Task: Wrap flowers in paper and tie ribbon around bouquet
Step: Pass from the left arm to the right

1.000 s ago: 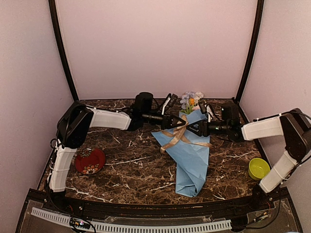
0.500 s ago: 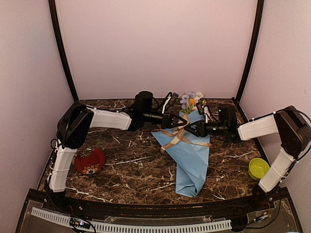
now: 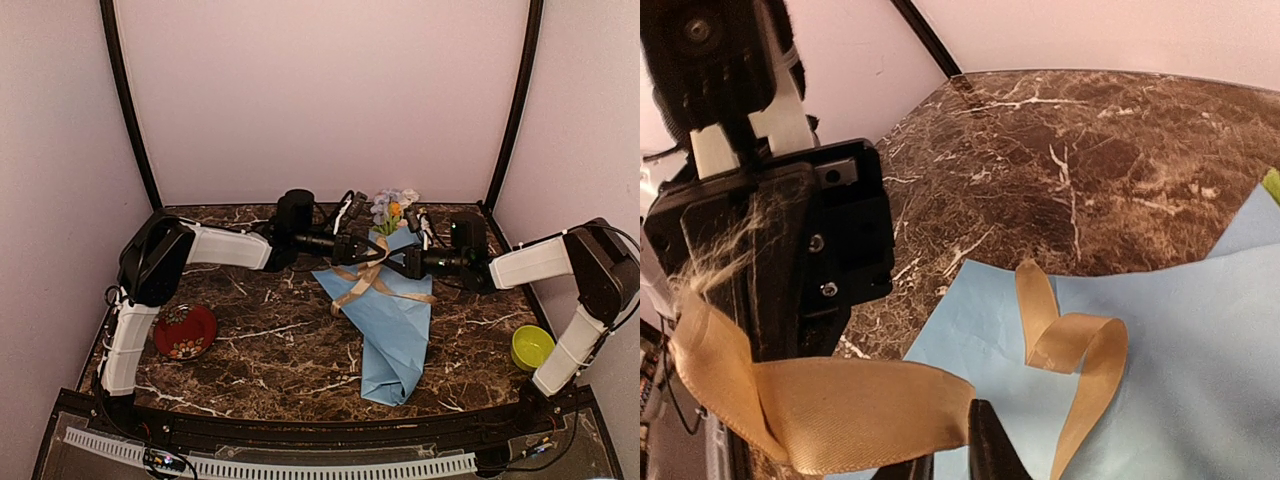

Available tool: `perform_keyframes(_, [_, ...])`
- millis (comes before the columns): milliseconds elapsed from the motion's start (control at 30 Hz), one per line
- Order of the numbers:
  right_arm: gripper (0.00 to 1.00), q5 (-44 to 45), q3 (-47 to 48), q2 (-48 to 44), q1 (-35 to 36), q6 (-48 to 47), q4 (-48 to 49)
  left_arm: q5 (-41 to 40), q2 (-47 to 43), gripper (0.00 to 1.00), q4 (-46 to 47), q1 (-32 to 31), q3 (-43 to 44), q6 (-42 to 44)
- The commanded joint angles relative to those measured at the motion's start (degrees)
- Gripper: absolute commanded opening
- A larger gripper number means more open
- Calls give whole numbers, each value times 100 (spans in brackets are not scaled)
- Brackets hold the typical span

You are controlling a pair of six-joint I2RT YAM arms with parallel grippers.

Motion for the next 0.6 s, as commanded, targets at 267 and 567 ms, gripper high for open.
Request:
perform_keyframes(267, [0,28,-341,-191,-357,564,453,-123,-48,45,-1456,193,392,1118])
perform_keyframes(567, [0,140,-394,-233,-460,456,59,-1747,-18,71,-4040,347,1234,3938])
